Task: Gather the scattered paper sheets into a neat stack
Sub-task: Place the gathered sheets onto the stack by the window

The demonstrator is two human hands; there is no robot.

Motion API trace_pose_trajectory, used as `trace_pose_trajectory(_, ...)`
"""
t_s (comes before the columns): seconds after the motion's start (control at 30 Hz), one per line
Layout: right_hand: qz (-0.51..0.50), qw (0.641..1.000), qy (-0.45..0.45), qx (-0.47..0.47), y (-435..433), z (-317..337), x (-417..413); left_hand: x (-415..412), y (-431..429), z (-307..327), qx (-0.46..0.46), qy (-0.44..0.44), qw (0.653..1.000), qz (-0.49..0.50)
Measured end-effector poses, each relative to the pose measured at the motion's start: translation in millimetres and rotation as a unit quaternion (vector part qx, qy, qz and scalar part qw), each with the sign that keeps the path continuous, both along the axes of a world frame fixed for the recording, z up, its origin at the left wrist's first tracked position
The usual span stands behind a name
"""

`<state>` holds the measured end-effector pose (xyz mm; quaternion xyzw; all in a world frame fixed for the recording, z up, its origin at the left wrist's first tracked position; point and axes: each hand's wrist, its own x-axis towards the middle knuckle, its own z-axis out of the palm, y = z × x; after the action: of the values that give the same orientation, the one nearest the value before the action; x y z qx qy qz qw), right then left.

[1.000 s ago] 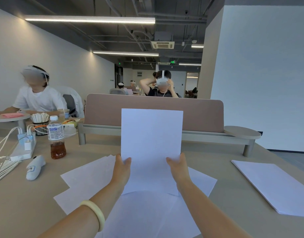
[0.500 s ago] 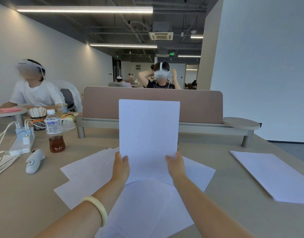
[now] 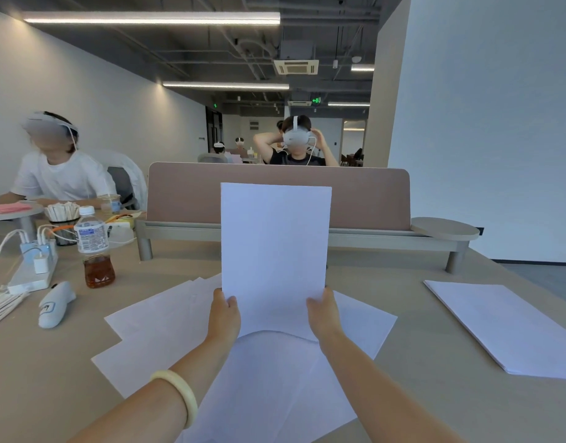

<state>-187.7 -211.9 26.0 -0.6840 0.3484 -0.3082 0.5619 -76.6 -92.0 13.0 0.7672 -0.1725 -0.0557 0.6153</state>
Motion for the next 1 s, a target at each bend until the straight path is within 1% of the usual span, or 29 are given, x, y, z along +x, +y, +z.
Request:
trace_pose_trajectory(0.23,-0.018,0.999,-0.015,-0.023,-21,12,-14,-7,-17,10,-0.002,-0.016,1.000,-0.016)
trace_pose_trajectory(0.43,-0.068,0.996,-0.029,-0.042,-56,22,-49,-33,-52,26,0.004,-0.043,0.997,-0.070)
trace_pose_trajectory(0.53,-0.105,0.993,-0.018,-0.057,-82,23,-77,-50,-79,28,0.013,-0.049,0.993,-0.108)
trace_pose_trajectory(0.67,-0.144,0.987,-0.010,-0.072,-118,24,-125,-79,-122,27,0.057,-0.048,0.986,-0.149)
trace_pose_trajectory(0.77,-0.184,0.979,0.010,-0.087,-143,22,-161,-105,-151,25,0.051,-0.049,0.979,-0.192)
trace_pose_trajectory(0.9,-0.232,0.968,0.032,-0.095,-178,18,-209,-138,-193,20,0.050,-0.026,0.967,-0.250)
trace_pose_trajectory(1.0,-0.263,0.957,0.065,-0.099,-202,15,-240,-159,-225,14,0.059,-0.009,0.955,-0.291)
